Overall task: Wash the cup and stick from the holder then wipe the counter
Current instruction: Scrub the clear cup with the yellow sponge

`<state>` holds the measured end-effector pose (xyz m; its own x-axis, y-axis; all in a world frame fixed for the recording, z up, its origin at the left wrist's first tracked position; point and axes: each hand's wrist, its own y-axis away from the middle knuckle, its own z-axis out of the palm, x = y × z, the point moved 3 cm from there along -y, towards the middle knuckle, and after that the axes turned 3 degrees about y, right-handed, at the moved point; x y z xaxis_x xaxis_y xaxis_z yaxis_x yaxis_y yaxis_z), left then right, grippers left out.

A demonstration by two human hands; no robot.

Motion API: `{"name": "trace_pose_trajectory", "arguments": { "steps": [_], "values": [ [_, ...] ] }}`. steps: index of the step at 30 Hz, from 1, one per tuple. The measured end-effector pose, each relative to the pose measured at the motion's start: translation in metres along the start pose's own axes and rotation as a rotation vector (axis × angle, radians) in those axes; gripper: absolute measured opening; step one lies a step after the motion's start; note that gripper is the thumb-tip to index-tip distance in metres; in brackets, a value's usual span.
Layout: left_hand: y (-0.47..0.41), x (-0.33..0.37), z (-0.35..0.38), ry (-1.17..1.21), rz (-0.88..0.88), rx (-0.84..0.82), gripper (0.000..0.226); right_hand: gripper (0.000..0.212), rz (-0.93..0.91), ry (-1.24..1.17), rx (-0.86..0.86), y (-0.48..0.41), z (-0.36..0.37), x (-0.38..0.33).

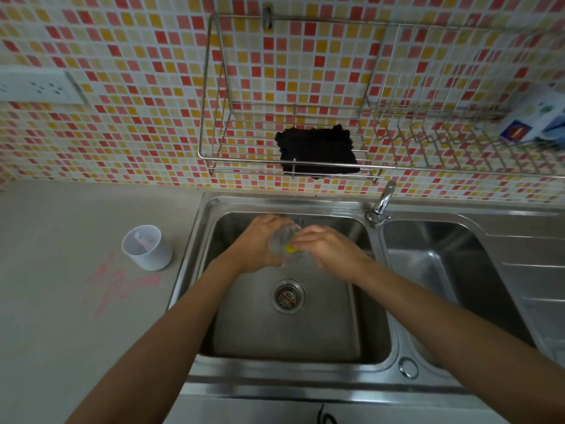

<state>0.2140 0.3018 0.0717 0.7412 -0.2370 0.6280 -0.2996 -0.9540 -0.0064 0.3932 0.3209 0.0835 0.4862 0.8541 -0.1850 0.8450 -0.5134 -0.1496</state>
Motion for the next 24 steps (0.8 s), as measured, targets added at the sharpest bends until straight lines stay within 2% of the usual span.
{"name": "trace_pose_trajectory", "arguments": {
  "steps": [2,6,9,12,15,17,20,24],
  "values": [
    [-0.003,0.003,-0.006,0.063,0.021,0.024,0.087,0.059,-0.034,0.113,0.021,-0.001,0.0,0.007],
    [-0.004,0.005,-0.012,0.169,-0.006,0.0,0.082,0.043,-0.091,0.041,0.141,0.006,-0.002,0.002],
    [-0.004,0.002,-0.011,0.224,-0.028,-0.017,0.078,0.045,-0.073,0.026,0.152,0.01,0.004,0.004],
    [-0.003,0.002,-0.008,0.27,-0.063,0.025,0.085,0.051,-0.051,0.026,0.169,0.009,0.006,0.003],
    [-0.002,-0.001,0.0,0.274,-0.092,0.099,0.1,0.048,-0.045,0.024,0.231,0.005,0.0,-0.001],
    [-0.001,-0.002,0.002,0.274,-0.099,0.174,0.094,0.046,-0.037,0.001,0.26,0.001,-0.001,-0.004],
    [0.001,-0.004,-0.003,0.224,-0.072,0.246,0.082,0.042,0.051,-0.12,0.239,-0.003,0.0,-0.008],
    [0.0,-0.01,-0.008,-0.031,-0.035,0.216,0.084,0.034,0.273,-0.439,0.182,0.0,-0.001,-0.017]
  ]
}}
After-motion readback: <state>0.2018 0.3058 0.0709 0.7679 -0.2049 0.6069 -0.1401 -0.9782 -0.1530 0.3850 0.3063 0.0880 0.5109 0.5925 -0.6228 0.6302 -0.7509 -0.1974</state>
